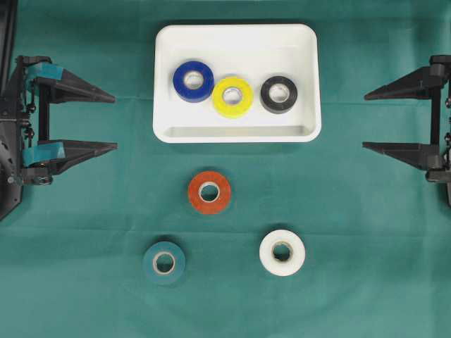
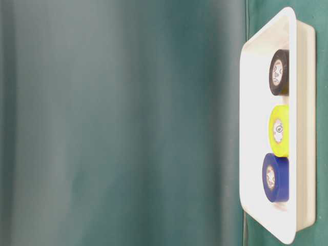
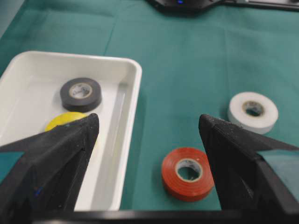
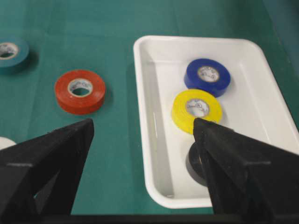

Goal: Pick up the tape from a random location and place it into the white case.

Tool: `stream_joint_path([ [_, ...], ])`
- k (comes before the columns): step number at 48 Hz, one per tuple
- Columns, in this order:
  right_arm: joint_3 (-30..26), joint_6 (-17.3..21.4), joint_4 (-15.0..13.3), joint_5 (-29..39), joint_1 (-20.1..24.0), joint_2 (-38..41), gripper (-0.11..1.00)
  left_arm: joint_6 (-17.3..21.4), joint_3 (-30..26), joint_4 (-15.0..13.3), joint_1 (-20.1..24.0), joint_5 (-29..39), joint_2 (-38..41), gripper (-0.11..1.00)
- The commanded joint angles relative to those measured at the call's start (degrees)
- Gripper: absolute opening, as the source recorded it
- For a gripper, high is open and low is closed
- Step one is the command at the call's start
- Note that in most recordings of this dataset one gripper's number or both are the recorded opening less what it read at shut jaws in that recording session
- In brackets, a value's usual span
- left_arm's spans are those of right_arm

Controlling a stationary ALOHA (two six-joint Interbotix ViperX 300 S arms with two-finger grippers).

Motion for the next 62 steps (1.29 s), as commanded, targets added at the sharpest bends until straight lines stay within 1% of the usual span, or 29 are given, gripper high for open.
stream_joint_path([
  [1, -1.5, 0.3, -0.1, -0.1, -0.1, 0.2, 0.82, 0.0, -1.5, 0.1, -0.1, -0.5, 0.2, 0.85],
  [62, -1.2, 0.3, -0.1, 0.4, -0.1, 0.6, 0.82, 0.0, -1.4, 0.0, -0.2, 0.5, 0.2, 0.85],
])
